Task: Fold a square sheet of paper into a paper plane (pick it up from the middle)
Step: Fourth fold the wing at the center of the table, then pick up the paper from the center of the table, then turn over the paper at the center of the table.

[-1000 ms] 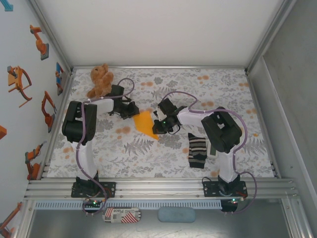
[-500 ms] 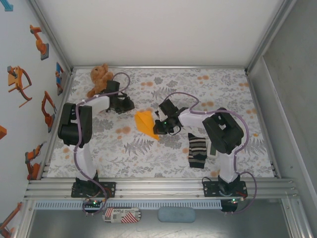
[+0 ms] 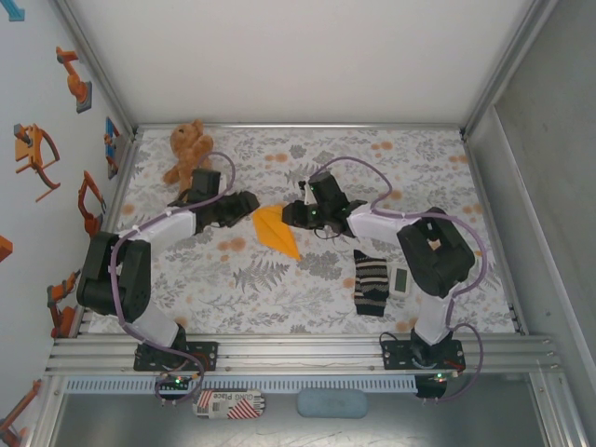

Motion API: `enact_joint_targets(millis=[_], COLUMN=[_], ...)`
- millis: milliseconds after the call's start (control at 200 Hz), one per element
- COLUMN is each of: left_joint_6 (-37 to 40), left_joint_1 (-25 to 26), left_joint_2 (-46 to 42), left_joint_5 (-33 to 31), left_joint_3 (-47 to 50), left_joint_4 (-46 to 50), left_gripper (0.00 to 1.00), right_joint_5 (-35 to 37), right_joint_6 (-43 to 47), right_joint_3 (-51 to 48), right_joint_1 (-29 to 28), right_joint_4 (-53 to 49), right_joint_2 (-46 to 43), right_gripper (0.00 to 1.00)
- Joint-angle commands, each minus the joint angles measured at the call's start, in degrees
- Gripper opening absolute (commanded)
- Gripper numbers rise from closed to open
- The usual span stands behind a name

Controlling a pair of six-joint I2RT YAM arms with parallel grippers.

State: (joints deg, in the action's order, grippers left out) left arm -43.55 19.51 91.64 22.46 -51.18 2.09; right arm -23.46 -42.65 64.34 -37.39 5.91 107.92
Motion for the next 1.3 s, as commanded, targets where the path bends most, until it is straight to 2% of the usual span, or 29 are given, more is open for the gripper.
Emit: enact_joint_targets(millis=[0, 120, 376, 501, 586, 721, 911, 1067, 1297], left_joint_6=[-5.3, -6.1, -6.2, -6.3, -6.4, -7.2, -9.7, -12.5, -19.6], left_joint_1=[0.7, 0.8, 0.7, 0.2, 0.0, -0.6, -0.7, -0.7, 0.5], left_joint_2=[-1.0, -0.7, -0.3, -0.8, -1.6, -3.8, -7.7, -10.1, -7.1], left_joint_5=[2.5, 2.4, 2.5, 3.2, 3.4, 4.6, 8.9, 13.2, 20.1], left_joint_3=[2.4, 3.7, 3.8, 3.7, 4.0, 4.8, 6.1, 6.6, 4.6], left_joint_4=[-4.5, -5.3, -5.7, -6.0, -6.4, -7.9, -14.8, -23.3, -38.8], left_gripper=[0.55, 0.57, 0.6, 0.6, 0.61, 0.61, 0.65, 0.7, 0.7], right_joint_5=[-1.4, -2.5, -7.4, -9.9, -9.7, -7.7, -6.8, -9.0, -13.3], right_joint_6=[2.3, 5.9, 8.4, 8.5, 8.7, 8.3, 3.3, -2.8, -11.5], right_joint_3=[2.9, 5.2, 7.5, 7.7, 7.9, 6.9, 3.3, 1.3, 1.4], right_joint_1=[0.3, 0.5, 0.8, 0.9, 0.9, 1.2, 3.1, 4.8, 6.0], right_joint_4=[-1.3, -3.8, -3.1, -1.3, -1.2, 1.2, 9.6, 16.4, 24.5], right_joint_2=[3.2, 5.6, 8.4, 8.9, 8.6, 5.5, -1.8, -6.4, -9.3], right_gripper=[0.29, 0.28, 0.13, 0.09, 0.0, 0.0, 0.0, 0.0, 0.0])
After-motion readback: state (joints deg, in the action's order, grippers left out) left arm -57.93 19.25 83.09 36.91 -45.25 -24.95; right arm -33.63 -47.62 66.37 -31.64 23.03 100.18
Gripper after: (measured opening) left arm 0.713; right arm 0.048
